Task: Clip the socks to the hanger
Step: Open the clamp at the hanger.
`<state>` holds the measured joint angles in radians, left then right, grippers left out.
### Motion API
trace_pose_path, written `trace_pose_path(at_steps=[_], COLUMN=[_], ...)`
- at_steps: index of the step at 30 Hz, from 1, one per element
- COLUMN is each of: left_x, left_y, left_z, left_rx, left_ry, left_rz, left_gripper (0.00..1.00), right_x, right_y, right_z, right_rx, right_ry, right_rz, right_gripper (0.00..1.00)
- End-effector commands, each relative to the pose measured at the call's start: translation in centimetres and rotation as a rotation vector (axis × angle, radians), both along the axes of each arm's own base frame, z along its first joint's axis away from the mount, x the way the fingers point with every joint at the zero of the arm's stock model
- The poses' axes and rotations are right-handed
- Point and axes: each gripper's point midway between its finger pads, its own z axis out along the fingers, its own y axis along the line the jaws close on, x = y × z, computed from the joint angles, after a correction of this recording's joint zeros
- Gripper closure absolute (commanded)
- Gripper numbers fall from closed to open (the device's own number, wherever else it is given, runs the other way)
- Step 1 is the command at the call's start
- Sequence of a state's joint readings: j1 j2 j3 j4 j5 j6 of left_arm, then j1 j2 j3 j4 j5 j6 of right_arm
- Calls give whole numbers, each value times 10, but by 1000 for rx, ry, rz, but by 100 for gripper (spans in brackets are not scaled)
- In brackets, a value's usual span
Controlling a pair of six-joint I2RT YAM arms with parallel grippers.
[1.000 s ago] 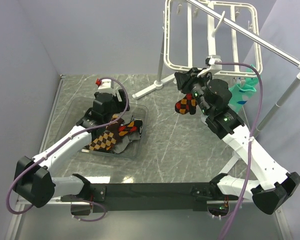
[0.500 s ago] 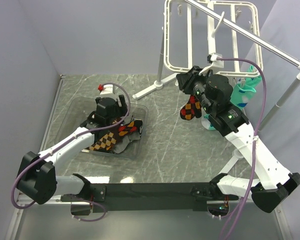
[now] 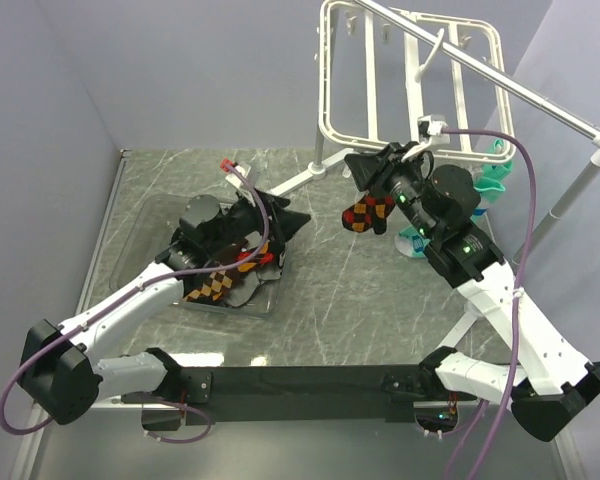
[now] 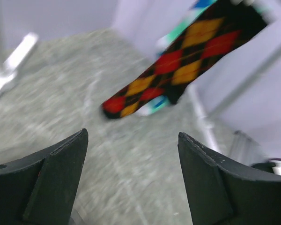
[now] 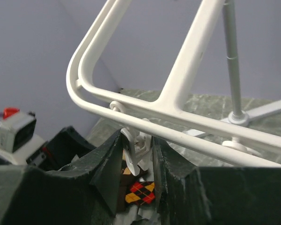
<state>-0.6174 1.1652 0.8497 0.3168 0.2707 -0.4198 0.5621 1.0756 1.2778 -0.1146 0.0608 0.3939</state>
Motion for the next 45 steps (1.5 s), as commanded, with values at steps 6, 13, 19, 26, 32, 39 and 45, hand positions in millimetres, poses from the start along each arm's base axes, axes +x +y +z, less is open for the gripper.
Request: trace_pose_path(at_steps=[6,13,19,26,32,39,45], left_x=[-32,-28,-26,-23,-16,-15,-16], left_y=[-39,-61,-70,-79,-85,-85,-86], left_z=[122,149,154,158,158,160,155], left_rx=[-233,-227,-203,-201,-200,-223,-210], left_ry=[-255,-323,-350,-349,-318,-291,-282], left_rz=[-278,-371,-417,-455,-463,-456,-470], left_gripper=[16,18,23,49,92,99,99], right_x=[-22,-24,-28,-27,-28,-27,-25], right_y=[18,21,26,25,26,21,8], right_z=[35,40,45,44,45,44,46], right_rx=[25,24,31,26,22,35,91], right_ry=[-184,-208,-213,-216,-222,-204,-176], right_rz=[156,180,213,211,219,190,131], right_gripper=[100,100,100,100,100,57,28])
